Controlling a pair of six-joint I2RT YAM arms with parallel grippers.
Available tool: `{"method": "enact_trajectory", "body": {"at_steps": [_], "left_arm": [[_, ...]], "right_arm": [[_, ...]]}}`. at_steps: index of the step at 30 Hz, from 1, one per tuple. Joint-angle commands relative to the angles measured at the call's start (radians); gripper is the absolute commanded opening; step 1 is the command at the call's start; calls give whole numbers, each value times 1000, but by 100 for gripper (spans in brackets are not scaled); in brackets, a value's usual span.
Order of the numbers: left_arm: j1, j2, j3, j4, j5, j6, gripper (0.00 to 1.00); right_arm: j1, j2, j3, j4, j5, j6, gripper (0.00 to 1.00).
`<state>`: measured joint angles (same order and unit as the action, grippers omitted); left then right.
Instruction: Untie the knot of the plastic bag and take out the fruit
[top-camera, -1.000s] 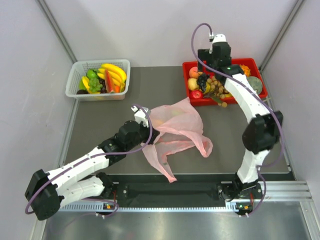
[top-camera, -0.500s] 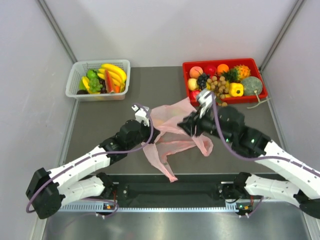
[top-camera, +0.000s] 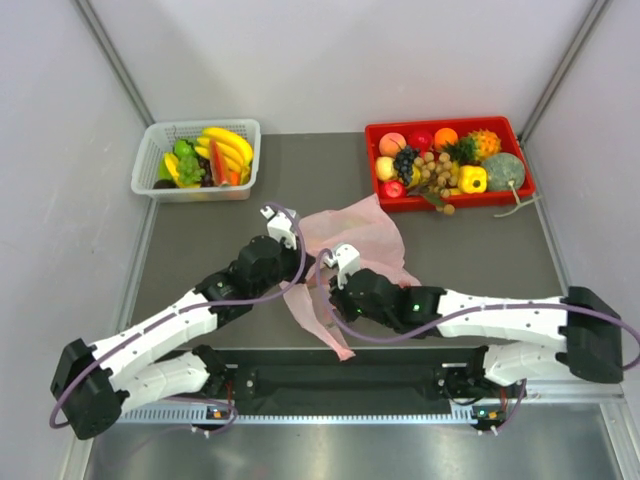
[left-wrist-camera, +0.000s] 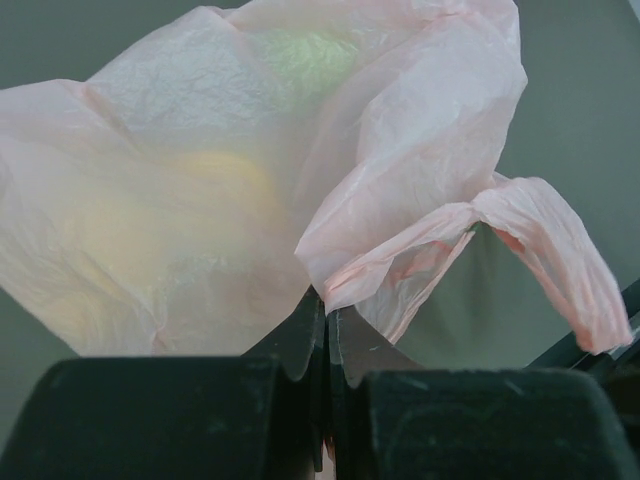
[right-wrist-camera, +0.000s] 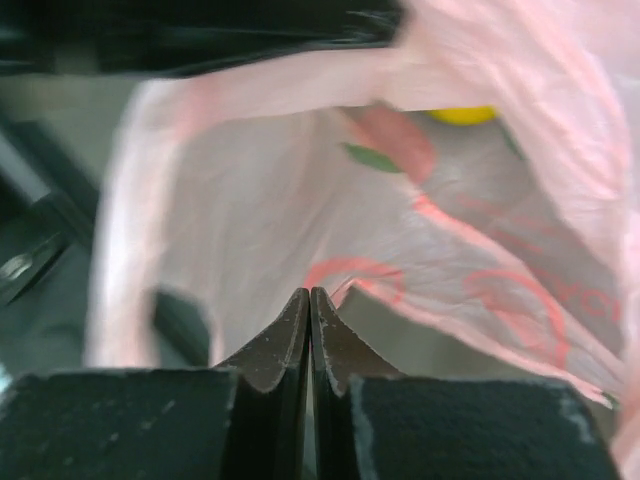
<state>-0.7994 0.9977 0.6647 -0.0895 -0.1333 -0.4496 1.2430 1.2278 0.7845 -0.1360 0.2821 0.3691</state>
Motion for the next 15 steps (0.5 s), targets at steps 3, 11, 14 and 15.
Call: {"method": "enact_trajectory", "body": {"at_steps": [3,11,14,15], "left_arm": [[5,-59,0,-42,-60,25,0],[5,-64,-68,-47,-115,20,0],[6,-79,-89,-47,-143,-4,0],[5,-85,-94,-49,-170,-14,0]], "right_arm": [[16,120,-7,226,271,39,11],[-26,318,16,413,367,70,67],[-43,380,38,472,379,57,76],[-50,390,39,490,382,51,78]]}}
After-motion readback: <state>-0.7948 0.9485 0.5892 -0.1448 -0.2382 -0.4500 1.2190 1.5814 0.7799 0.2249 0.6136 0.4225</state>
